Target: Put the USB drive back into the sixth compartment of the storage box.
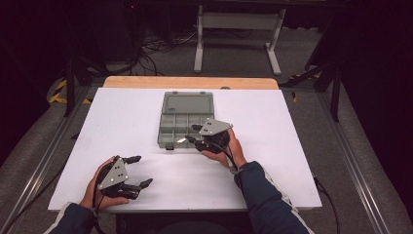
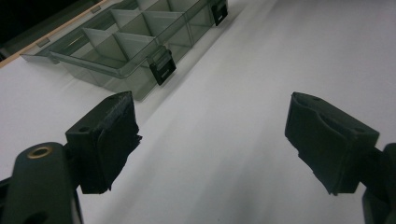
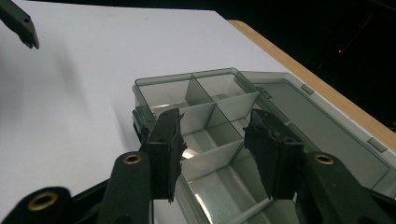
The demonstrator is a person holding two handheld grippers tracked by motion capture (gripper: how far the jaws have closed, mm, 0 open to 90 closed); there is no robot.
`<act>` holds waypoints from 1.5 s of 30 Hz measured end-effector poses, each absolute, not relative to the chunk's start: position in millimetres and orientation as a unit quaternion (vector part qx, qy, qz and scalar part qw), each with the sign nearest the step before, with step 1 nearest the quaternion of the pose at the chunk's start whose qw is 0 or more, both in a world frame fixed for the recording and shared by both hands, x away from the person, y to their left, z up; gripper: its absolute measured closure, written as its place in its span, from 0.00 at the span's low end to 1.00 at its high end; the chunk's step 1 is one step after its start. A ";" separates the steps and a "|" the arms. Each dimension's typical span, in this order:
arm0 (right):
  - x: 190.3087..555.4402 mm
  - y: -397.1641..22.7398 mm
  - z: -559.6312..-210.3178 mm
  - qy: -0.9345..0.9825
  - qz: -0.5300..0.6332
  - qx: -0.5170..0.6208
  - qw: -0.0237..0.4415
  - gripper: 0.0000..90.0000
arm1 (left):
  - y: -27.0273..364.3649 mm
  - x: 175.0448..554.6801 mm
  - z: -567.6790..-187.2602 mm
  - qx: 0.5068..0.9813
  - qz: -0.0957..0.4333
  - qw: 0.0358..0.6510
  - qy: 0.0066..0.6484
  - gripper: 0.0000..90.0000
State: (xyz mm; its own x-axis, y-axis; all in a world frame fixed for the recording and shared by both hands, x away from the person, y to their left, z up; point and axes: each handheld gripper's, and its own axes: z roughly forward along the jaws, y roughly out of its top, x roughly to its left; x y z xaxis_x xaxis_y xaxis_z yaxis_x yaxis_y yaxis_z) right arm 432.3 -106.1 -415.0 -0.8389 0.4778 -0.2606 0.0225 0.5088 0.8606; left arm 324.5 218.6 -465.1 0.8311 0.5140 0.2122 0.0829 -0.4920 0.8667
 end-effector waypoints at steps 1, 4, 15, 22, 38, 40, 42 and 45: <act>430.8 -107.0 -414.8 0.834 0.471 0.149 0.244 0.60 | 218.8 324.5 -465.1 0.833 0.228 0.471 0.179 0.20; 425.0 -111.8 -413.6 0.834 0.469 0.147 0.252 0.58 | 219.4 324.7 -465.1 0.833 0.227 0.471 0.181 0.21; 407.9 -127.9 -406.5 0.825 0.478 0.142 0.266 0.51 | 219.2 325.1 -464.6 0.834 0.228 0.470 0.180 0.22; 396.6 -136.2 -409.3 0.827 0.471 0.138 0.276 0.43 | 218.8 325.2 -464.1 0.837 0.230 0.464 0.176 0.24; 375.6 -150.0 -417.9 0.830 0.461 0.140 0.281 0.35 | 217.7 325.0 -464.3 0.838 0.229 0.463 0.176 0.29; 374.8 -151.1 -418.7 0.830 0.461 0.143 0.279 0.35 | 217.7 325.2 -464.3 0.838 0.230 0.462 0.175 0.29; 372.7 -153.3 -421.0 0.832 0.459 0.144 0.278 0.34 | 217.7 325.2 -464.3 0.839 0.230 0.462 0.175 0.29; 370.1 -156.0 -423.5 0.833 0.459 0.144 0.275 0.34 | 217.8 325.4 -464.1 0.839 0.230 0.460 0.174 0.29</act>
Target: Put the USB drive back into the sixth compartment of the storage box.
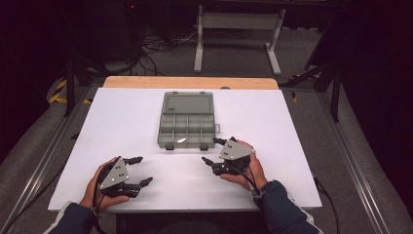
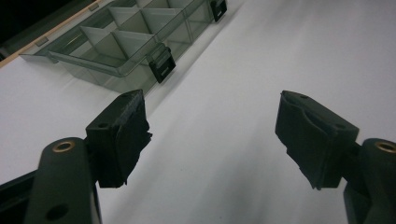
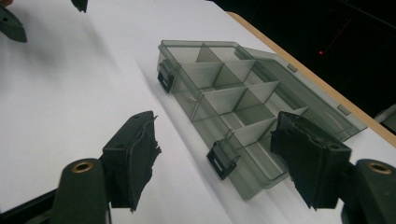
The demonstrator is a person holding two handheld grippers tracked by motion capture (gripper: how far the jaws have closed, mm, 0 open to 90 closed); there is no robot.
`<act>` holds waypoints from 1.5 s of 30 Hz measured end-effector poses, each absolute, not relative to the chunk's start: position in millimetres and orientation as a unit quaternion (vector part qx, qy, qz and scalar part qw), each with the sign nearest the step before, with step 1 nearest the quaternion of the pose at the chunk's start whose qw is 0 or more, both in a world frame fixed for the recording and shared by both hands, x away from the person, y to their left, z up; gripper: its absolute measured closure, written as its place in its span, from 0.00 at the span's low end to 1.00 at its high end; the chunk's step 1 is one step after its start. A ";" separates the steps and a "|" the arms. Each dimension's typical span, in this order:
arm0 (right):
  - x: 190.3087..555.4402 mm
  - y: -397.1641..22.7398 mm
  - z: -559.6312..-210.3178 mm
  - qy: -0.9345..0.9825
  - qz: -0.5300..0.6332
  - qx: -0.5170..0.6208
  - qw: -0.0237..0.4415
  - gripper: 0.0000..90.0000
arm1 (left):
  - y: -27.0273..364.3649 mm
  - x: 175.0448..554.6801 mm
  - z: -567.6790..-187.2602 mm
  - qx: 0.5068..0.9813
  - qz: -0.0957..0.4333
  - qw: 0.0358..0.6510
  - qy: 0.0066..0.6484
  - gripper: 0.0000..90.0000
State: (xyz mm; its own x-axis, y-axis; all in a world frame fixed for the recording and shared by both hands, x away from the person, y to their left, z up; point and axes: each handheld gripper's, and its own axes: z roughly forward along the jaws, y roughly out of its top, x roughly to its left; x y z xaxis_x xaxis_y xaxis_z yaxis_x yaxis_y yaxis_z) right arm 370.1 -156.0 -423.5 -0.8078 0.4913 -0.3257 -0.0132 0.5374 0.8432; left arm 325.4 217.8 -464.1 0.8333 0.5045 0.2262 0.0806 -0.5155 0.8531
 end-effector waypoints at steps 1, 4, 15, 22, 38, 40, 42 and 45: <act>369.1 -157.2 -424.4 0.833 0.458 0.145 0.274 0.36 | 217.7 325.5 -464.1 0.840 0.230 0.459 0.174 0.31; 367.3 -160.7 -426.0 0.834 0.459 0.146 0.269 0.41 | 217.5 325.7 -464.1 0.841 0.229 0.458 0.173 0.36; 361.6 -167.2 -431.6 0.843 0.463 0.136 0.237 0.72 | 217.2 326.2 -463.9 0.843 0.224 0.456 0.174 0.64; 358.5 -169.8 -434.7 0.852 0.457 0.124 0.222 0.92 | 219.7 327.1 -462.4 0.847 0.222 0.450 0.174 0.82; 360.0 -176.4 -439.3 0.857 0.447 0.133 0.220 1.00 | 220.5 334.1 -463.4 0.854 0.209 0.444 0.174 1.00; 361.1 -176.7 -439.5 0.856 0.447 0.134 0.222 1.00 | 220.9 335.1 -463.7 0.854 0.211 0.442 0.176 1.00; 362.6 -177.4 -439.9 0.855 0.448 0.137 0.221 1.00 | 221.5 335.1 -464.2 0.854 0.211 0.440 0.178 1.00; 363.9 -177.9 -440.3 0.855 0.448 0.138 0.221 1.00 | 222.0 335.2 -464.4 0.854 0.212 0.440 0.180 1.00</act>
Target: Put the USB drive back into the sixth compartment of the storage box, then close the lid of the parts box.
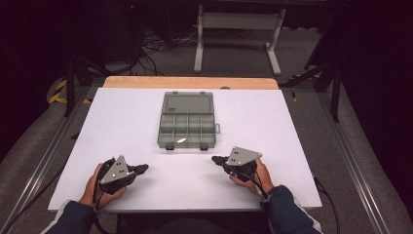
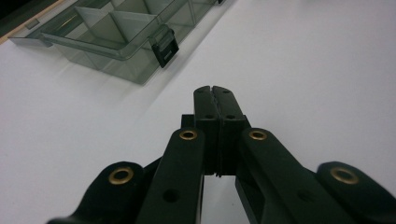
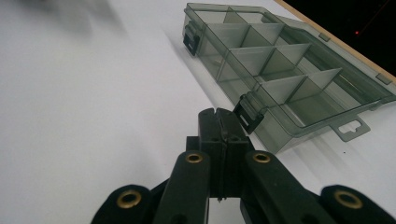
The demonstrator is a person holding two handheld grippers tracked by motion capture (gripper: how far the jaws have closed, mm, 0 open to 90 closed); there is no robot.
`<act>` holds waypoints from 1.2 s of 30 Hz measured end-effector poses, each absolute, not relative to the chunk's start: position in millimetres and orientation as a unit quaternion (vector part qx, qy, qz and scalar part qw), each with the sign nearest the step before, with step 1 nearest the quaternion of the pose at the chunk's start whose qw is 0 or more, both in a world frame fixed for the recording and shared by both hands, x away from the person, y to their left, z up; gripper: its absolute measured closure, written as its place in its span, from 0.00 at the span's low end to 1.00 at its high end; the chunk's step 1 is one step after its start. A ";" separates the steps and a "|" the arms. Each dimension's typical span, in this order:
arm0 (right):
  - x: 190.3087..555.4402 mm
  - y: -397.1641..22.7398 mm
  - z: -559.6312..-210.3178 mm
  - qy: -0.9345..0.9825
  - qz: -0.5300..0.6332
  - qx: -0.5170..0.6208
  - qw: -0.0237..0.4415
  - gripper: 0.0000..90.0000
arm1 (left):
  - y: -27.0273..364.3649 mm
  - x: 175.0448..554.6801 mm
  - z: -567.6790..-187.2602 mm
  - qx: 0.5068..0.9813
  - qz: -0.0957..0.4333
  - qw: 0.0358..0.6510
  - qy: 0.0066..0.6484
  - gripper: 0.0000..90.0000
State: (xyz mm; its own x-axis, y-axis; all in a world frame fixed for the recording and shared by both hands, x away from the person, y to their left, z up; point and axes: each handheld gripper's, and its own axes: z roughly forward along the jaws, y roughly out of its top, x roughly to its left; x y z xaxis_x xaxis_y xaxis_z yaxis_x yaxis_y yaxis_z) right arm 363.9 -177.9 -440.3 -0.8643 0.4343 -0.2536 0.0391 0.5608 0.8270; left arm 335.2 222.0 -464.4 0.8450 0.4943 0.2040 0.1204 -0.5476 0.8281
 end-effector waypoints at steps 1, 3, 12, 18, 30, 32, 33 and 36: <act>364.2 -177.8 -440.4 0.855 0.448 0.138 0.221 1.00 | 222.1 335.6 -464.3 0.853 0.212 0.441 0.180 1.00; 364.6 -177.9 -440.3 0.855 0.449 0.138 0.221 1.00 | 222.1 336.4 -464.6 0.853 0.213 0.440 0.182 1.00; 371.8 -181.5 -439.3 0.848 0.455 0.153 0.225 1.00 | 226.3 341.1 -463.8 0.851 0.215 0.441 0.188 1.00; 376.5 -183.5 -438.8 0.846 0.454 0.159 0.229 1.00 | 227.9 348.5 -462.2 0.852 0.219 0.436 0.192 1.00; 399.8 -195.9 -435.0 0.835 0.455 0.195 0.243 1.00 | 228.0 383.5 -457.2 0.856 0.229 0.417 0.201 1.00; 405.0 -197.7 -433.3 0.835 0.449 0.198 0.250 1.00 | 227.7 388.2 -455.7 0.856 0.229 0.418 0.202 1.00; 406.9 -198.5 -432.6 0.834 0.448 0.200 0.253 1.00 | 227.5 391.1 -454.0 0.856 0.232 0.416 0.200 1.00; 416.0 -202.0 -428.8 0.834 0.441 0.208 0.258 1.00 | 226.2 401.9 -450.3 0.855 0.232 0.418 0.203 1.00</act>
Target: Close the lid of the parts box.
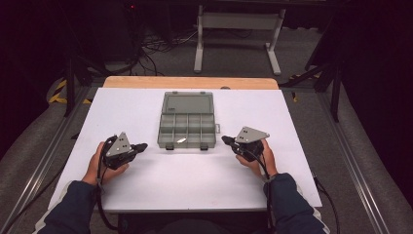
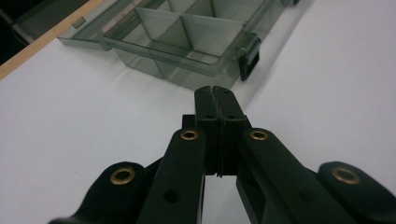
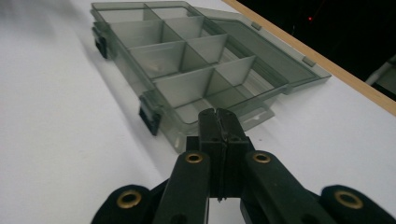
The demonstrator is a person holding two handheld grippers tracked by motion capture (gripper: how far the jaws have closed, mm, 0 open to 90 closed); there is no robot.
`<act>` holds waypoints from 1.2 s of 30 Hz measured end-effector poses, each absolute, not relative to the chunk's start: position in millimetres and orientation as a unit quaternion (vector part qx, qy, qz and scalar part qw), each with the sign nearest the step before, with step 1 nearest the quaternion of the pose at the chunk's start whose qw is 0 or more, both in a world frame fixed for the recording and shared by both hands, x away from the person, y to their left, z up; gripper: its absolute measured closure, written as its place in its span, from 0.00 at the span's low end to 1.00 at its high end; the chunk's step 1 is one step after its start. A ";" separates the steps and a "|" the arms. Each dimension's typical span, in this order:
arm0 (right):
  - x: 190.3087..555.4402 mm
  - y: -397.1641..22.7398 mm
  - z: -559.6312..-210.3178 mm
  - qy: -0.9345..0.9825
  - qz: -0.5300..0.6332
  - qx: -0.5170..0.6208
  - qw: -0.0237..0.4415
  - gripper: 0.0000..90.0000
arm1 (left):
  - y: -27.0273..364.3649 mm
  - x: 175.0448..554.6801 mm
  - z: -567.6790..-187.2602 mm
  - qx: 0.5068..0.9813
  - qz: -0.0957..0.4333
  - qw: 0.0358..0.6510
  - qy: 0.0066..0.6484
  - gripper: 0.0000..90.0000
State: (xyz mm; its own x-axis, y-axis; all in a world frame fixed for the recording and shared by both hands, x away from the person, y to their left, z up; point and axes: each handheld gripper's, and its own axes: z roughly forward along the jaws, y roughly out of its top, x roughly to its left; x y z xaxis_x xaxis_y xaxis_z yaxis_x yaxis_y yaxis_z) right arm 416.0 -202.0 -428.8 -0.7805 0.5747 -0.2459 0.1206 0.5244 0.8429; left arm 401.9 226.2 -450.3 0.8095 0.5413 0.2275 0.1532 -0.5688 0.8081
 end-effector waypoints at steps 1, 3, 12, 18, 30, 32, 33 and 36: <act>418.0 -202.8 -427.8 0.834 0.440 0.211 0.259 1.00 | 225.4 406.7 -449.1 0.856 0.235 0.415 0.202 1.00; 424.7 -204.8 -425.5 0.832 0.439 0.216 0.261 1.00 | 224.2 414.8 -447.0 0.854 0.237 0.416 0.205 1.00; 463.3 -207.6 -421.1 0.831 0.427 0.242 0.262 1.00 | 220.4 448.3 -437.1 0.849 0.247 0.415 0.215 1.00; 489.3 -204.7 -415.5 0.833 0.413 0.257 0.264 1.00 | 213.2 470.7 -431.4 0.850 0.249 0.409 0.220 1.00; 523.5 -194.4 -403.1 0.838 0.392 0.280 0.256 1.00 | 203.2 504.4 -422.9 0.855 0.253 0.386 0.237 1.00; 533.8 -190.9 -400.6 0.839 0.386 0.287 0.252 1.00 | 201.6 511.3 -422.9 0.856 0.254 0.379 0.241 1.00; 535.3 -190.2 -400.4 0.839 0.386 0.289 0.251 1.00 | 201.4 514.6 -423.0 0.858 0.253 0.375 0.244 1.00; 542.9 -186.3 -400.6 0.841 0.381 0.290 0.253 1.00 | 201.3 524.5 -423.9 0.856 0.252 0.373 0.255 1.00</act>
